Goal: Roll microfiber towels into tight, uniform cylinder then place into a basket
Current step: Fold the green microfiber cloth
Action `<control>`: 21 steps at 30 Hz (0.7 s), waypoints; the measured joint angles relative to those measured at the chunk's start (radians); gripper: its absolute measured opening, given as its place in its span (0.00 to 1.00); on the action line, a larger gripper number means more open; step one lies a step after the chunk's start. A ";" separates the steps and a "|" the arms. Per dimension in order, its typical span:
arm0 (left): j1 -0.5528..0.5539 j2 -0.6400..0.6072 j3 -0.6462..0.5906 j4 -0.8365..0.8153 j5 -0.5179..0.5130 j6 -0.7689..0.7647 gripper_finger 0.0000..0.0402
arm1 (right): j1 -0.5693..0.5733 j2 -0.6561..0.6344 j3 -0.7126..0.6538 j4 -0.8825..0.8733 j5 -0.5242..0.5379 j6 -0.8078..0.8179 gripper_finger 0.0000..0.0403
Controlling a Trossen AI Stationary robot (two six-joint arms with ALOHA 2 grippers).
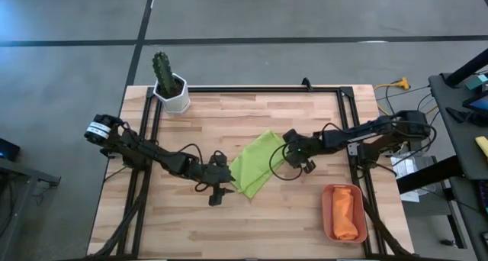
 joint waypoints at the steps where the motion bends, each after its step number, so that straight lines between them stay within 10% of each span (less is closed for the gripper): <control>1: 0.000 0.000 0.000 0.000 0.000 0.000 0.49 | 0.000 0.006 0.000 0.003 0.000 0.000 0.16; 21: 0.000 0.000 -0.005 0.006 0.000 0.000 0.49 | 0.000 0.008 0.000 0.015 0.018 0.011 0.05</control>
